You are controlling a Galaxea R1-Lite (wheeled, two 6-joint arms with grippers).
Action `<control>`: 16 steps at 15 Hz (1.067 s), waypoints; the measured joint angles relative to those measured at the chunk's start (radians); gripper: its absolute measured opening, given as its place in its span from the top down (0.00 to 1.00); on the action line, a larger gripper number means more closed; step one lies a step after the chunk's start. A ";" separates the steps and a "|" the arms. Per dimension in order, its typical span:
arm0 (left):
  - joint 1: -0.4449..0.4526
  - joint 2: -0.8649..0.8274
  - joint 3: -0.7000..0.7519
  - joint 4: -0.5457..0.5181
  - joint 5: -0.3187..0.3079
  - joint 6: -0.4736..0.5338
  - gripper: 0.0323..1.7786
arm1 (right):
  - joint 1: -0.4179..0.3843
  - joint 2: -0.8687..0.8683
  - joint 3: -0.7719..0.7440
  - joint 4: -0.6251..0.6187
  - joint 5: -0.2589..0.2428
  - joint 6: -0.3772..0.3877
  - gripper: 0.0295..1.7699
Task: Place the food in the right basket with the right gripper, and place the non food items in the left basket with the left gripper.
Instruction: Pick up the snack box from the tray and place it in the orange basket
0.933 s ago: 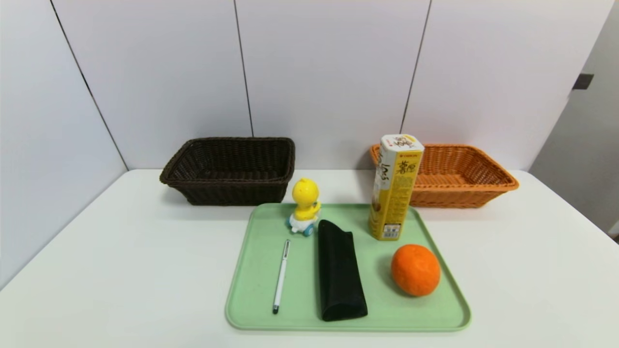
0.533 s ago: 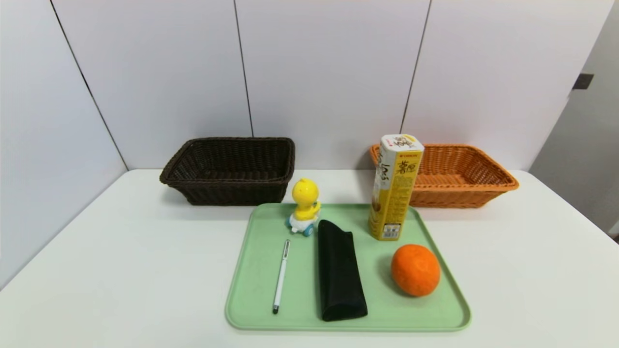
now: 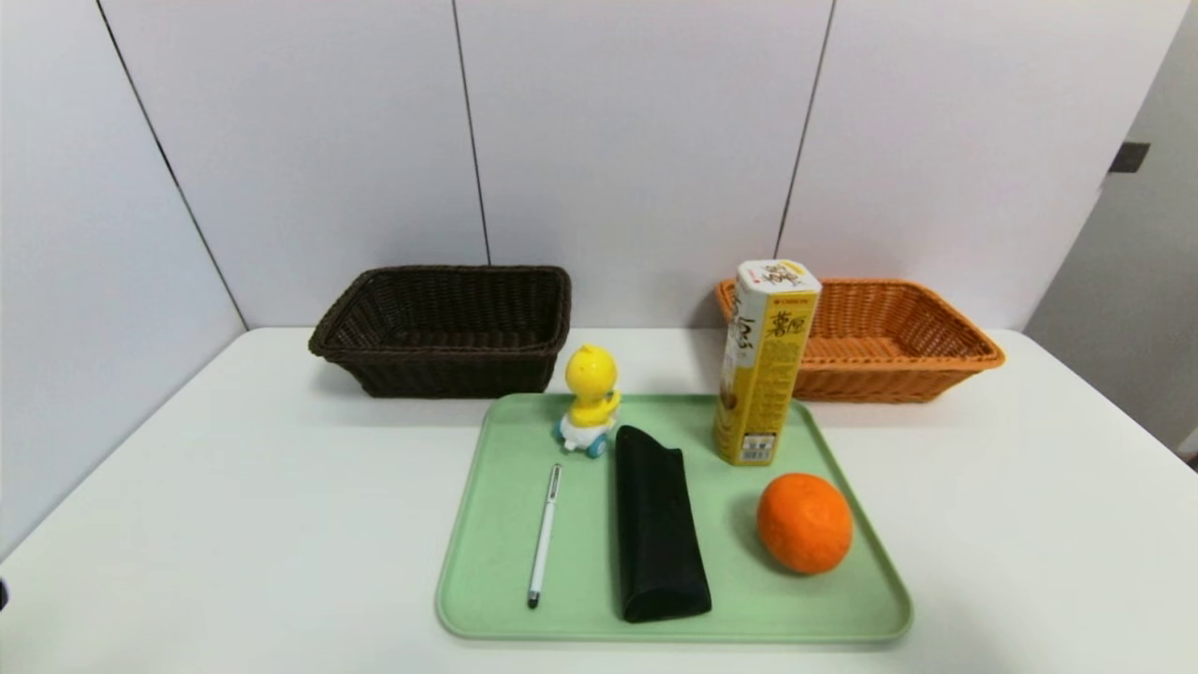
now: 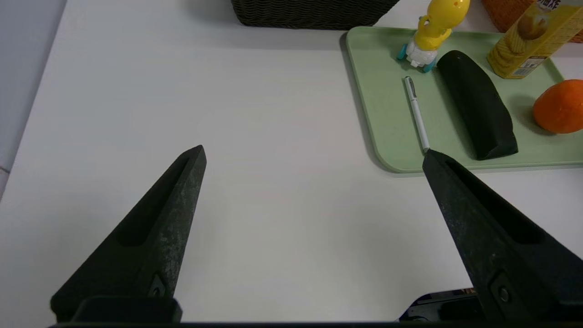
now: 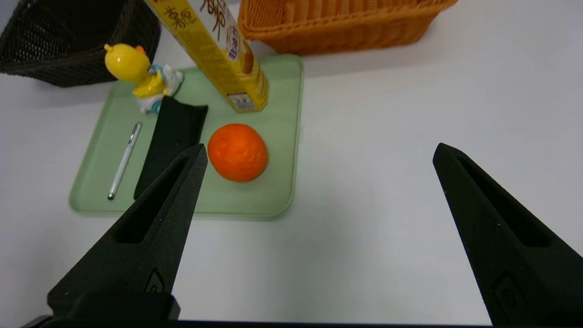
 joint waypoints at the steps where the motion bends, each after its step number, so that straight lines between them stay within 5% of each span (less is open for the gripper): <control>1: -0.008 0.071 -0.042 0.003 -0.017 -0.008 0.05 | 0.043 0.072 -0.055 0.054 0.003 0.042 0.03; 5: -0.122 0.245 -0.089 -0.107 -0.047 -0.016 0.05 | 0.336 0.284 -0.197 0.124 -0.039 0.287 0.03; 8: -0.198 0.311 -0.069 -0.150 -0.045 -0.042 0.05 | 0.537 0.398 -0.243 0.130 -0.155 0.429 0.03; 11: -0.212 0.362 -0.066 -0.154 -0.038 -0.090 0.05 | 0.638 0.448 -0.235 0.129 -0.280 0.404 0.03; 14: -0.217 0.380 -0.054 -0.154 -0.037 -0.094 0.05 | 0.663 0.459 -0.186 0.073 -0.330 0.289 0.03; 16: -0.233 0.385 -0.051 -0.151 -0.036 -0.101 0.05 | 0.671 0.463 -0.096 -0.094 -0.345 0.230 0.03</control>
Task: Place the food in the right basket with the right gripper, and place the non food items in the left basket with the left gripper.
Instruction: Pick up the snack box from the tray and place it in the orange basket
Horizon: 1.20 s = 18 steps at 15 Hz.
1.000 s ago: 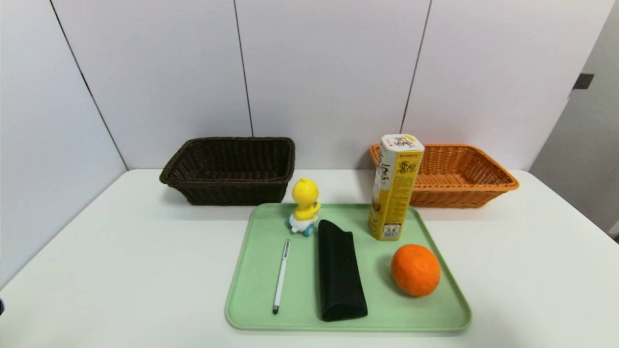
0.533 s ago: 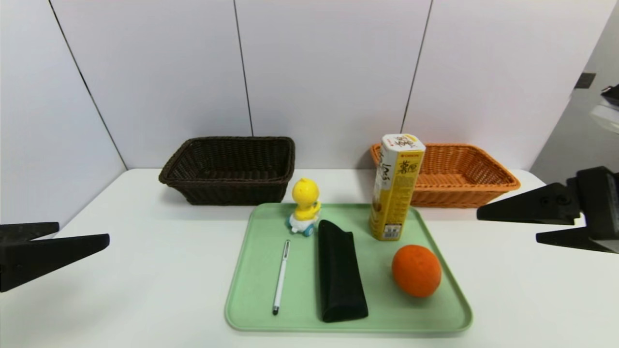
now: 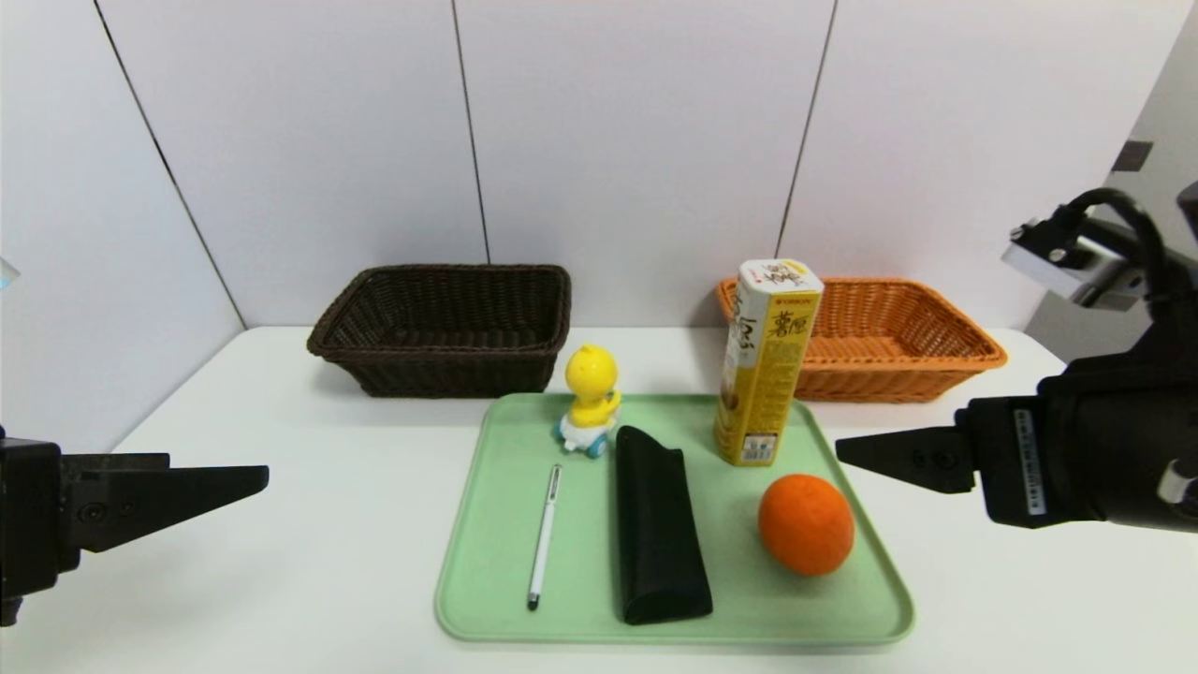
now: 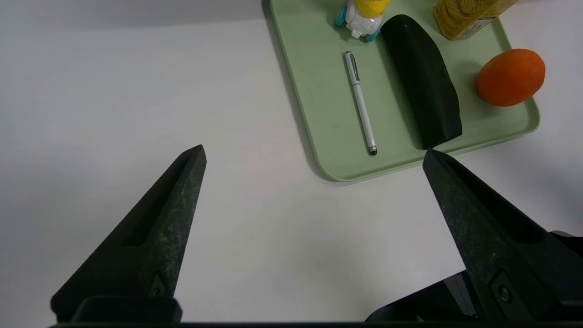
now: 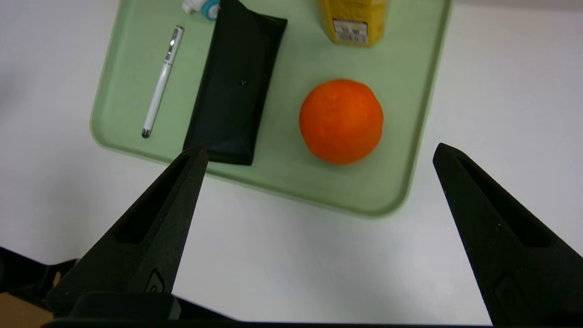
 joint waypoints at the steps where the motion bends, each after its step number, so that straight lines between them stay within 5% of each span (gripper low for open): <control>1: -0.004 0.001 0.000 0.002 0.000 -0.003 0.05 | 0.002 0.004 0.072 -0.114 -0.013 -0.048 0.03; 4: -0.008 0.002 0.000 0.006 0.025 -0.003 0.05 | 0.009 0.049 0.310 -0.540 -0.078 -0.217 0.03; 9: -0.026 -0.004 0.001 0.027 0.041 -0.011 0.05 | 0.031 0.140 0.458 -1.012 -0.190 -0.254 0.03; 12: -0.033 -0.008 0.001 0.044 0.042 -0.014 0.05 | 0.033 0.171 0.516 -1.110 -0.219 -0.252 0.03; 18: -0.054 -0.025 -0.003 0.078 0.050 -0.018 0.05 | 0.026 0.208 0.490 -1.119 -0.261 -0.243 0.03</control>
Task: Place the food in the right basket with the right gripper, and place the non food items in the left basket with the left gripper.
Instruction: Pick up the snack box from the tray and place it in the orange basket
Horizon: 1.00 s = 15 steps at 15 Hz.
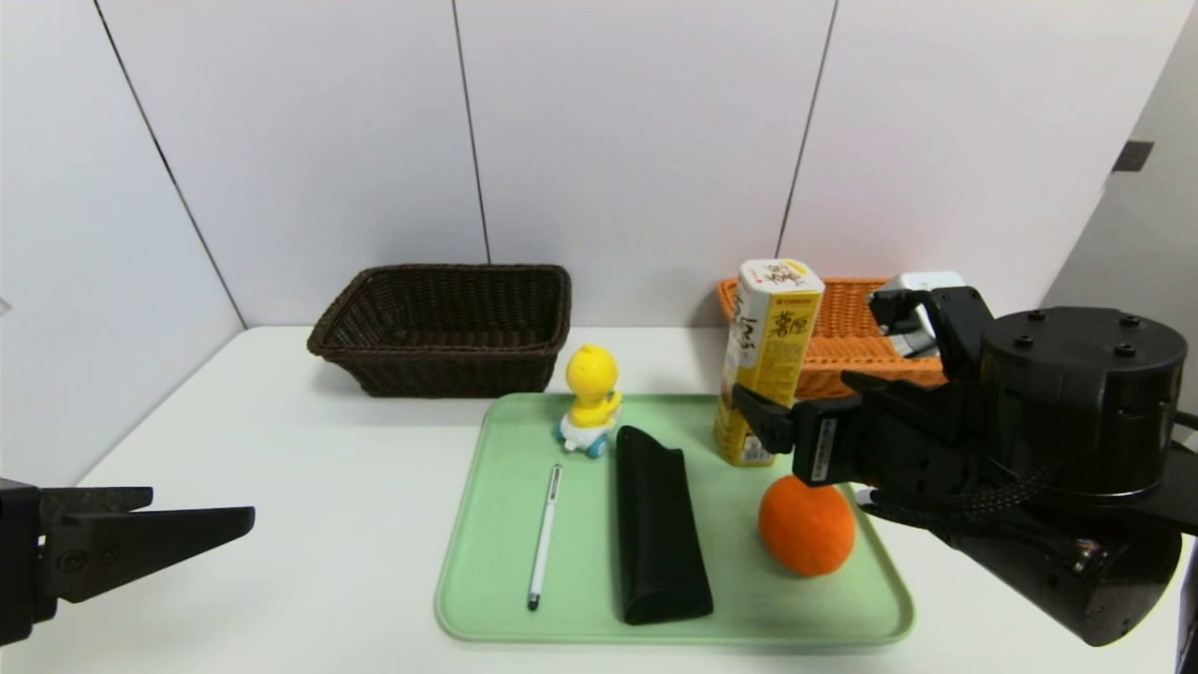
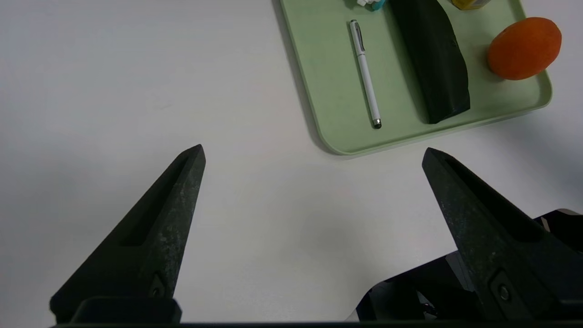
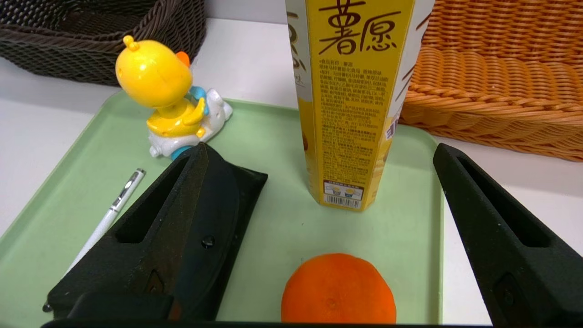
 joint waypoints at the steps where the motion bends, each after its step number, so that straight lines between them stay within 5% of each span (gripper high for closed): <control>1: -0.001 -0.002 -0.001 0.000 0.000 -0.001 0.05 | -0.002 0.011 -0.009 -0.011 -0.015 0.001 0.03; 15: -0.024 -0.017 0.001 -0.001 -0.001 -0.001 0.05 | -0.067 0.154 -0.105 -0.100 -0.038 0.025 0.03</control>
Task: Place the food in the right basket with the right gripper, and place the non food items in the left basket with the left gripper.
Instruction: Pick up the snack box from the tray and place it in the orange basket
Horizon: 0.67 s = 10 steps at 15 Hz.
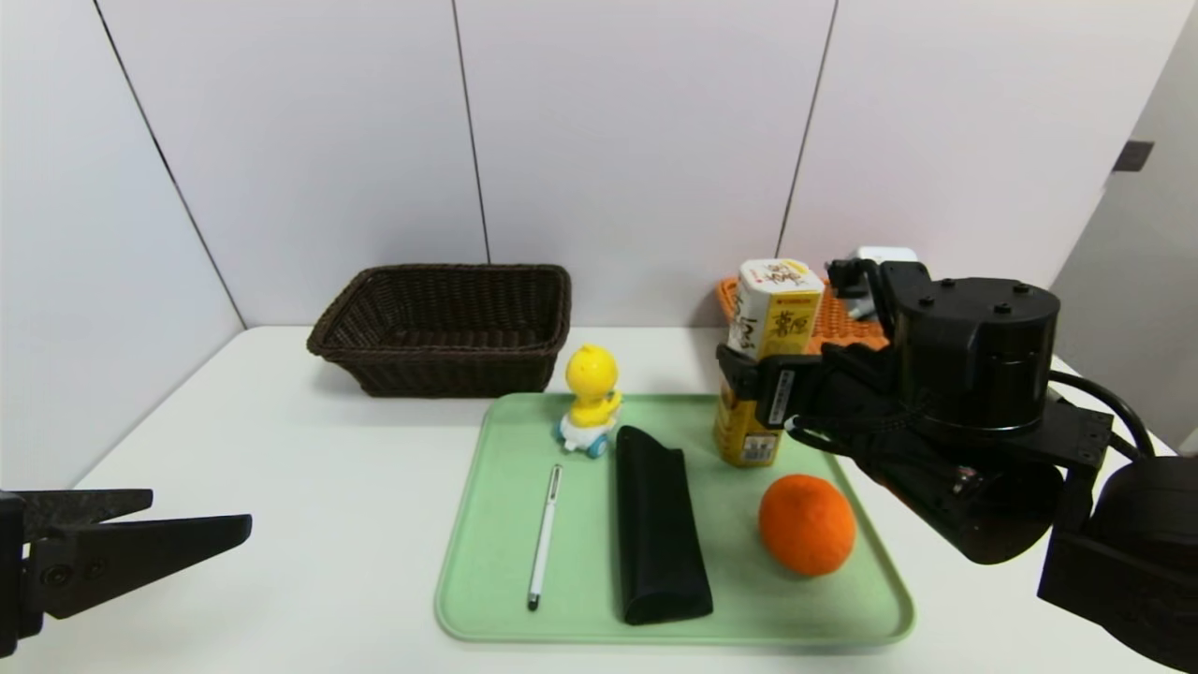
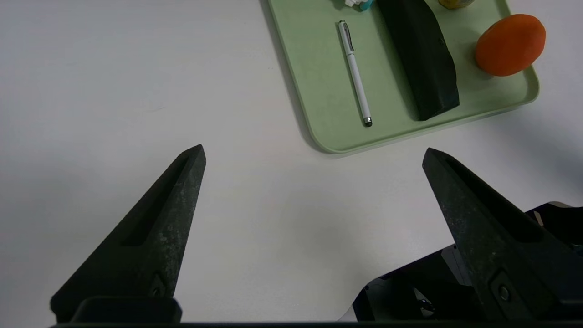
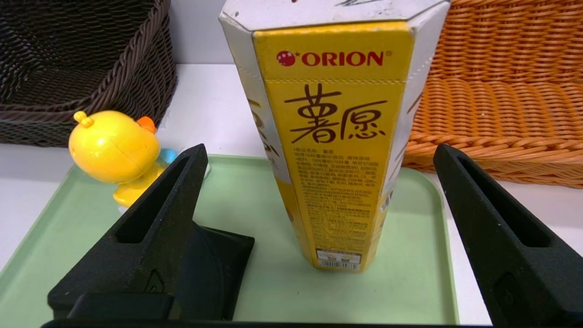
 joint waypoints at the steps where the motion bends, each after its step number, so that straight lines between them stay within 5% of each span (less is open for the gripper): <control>1: 0.000 0.000 0.000 0.000 0.000 0.000 0.05 | -0.006 0.011 -0.005 -0.010 0.000 0.003 0.03; 10: -0.002 0.001 0.002 -0.003 0.000 0.000 0.05 | -0.036 0.116 -0.042 -0.094 0.001 0.018 0.03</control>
